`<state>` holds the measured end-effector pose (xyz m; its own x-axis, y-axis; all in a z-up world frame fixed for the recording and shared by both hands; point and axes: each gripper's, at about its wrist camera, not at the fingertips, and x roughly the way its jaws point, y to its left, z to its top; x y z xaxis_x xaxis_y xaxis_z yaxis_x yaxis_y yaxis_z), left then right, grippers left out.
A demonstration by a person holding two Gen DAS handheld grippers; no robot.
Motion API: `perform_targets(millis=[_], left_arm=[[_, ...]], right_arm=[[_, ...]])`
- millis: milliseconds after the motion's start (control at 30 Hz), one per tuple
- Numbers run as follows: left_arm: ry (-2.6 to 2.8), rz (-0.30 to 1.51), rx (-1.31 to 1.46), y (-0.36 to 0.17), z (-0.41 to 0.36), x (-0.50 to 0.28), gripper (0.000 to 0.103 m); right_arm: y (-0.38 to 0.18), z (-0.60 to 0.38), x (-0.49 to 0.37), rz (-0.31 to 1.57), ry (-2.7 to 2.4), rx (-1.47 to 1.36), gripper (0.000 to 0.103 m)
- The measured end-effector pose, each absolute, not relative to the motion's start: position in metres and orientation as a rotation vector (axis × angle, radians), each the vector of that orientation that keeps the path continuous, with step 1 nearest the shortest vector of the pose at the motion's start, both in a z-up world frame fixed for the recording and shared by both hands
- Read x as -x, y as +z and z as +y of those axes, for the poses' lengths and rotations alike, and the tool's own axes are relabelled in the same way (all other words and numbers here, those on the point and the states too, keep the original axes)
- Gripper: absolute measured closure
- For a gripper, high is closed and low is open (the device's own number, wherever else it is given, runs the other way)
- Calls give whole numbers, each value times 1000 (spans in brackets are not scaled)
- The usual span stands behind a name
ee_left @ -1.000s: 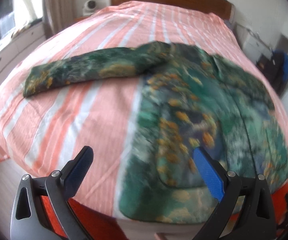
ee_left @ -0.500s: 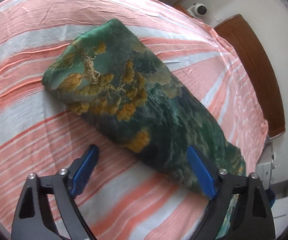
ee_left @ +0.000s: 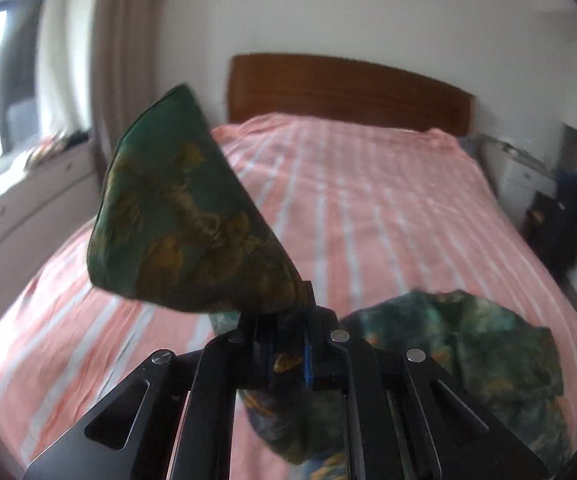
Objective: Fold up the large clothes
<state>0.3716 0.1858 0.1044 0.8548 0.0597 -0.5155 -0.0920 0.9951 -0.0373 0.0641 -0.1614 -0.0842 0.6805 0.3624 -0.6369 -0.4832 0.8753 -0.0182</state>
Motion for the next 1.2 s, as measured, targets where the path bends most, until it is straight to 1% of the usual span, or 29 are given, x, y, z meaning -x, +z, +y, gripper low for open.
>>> perform_targets(millis=[67, 133, 167, 200, 233, 267, 300, 333, 400, 467, 500, 533, 600, 700, 767, 867, 933, 1033, 1133, 1200], left_arm=[[-62, 509, -67, 121, 103, -382, 94], [-168, 513, -184, 114, 27, -393, 91], [-220, 547, -235, 101, -7, -401, 82], [-271, 603, -281, 80, -41, -411, 65], [-288, 658, -322, 59, -66, -418, 51], [-292, 741, -378, 32, -90, -426, 26], [-291, 820, -443, 2, -111, -430, 26], [-294, 861, -500, -22, -124, -430, 27], [-323, 900, -571, -50, -132, -419, 27], [-336, 909, -575, -58, -122, -412, 27], [-330, 919, -557, -57, -116, -414, 25], [-313, 933, -520, -55, -104, -419, 23], [-262, 952, -425, -54, -80, -425, 14], [-131, 986, -253, -60, -32, -445, 7], [40, 1049, -198, -87, 8, -457, 6], [238, 1206, -144, -137, 59, -466, 7], [259, 1182, -94, -137, 72, -461, 8], [161, 1142, -30, -115, 61, -456, 8], [31, 1055, -15, -84, 26, -454, 8], [-62, 1015, -23, -72, -1, -455, 6]], right_arm=[[-85, -170, -65, 671, 465, 159, 0], [-85, -178, -64, 669, 451, 137, 0], [-85, -182, -63, 666, 442, 129, 0], [-85, -186, -62, 664, 434, 124, 0], [-85, -190, -61, 664, 424, 120, 0], [-86, -193, -61, 666, 417, 117, 0], [-86, -196, -60, 666, 410, 113, 0], [-85, -199, -58, 665, 404, 108, 0], [-84, -206, -55, 659, 393, 95, 0], [-84, -212, -52, 653, 386, 79, 0], [-85, -215, -52, 652, 383, 71, 0], [-85, -217, -52, 652, 378, 64, 0], [-85, -220, -55, 641, 375, 53, 0], [-85, -219, -56, 634, 380, 58, 0], [-87, -218, -55, 639, 381, 62, 0], [-87, -220, -54, 641, 378, 57, 0], [-88, -222, -55, 646, 374, 47, 0], [-90, -225, -57, 655, 368, 34, 0], [-94, -225, -61, 671, 367, 28, 0], [-96, -223, -62, 683, 370, 32, 0]])
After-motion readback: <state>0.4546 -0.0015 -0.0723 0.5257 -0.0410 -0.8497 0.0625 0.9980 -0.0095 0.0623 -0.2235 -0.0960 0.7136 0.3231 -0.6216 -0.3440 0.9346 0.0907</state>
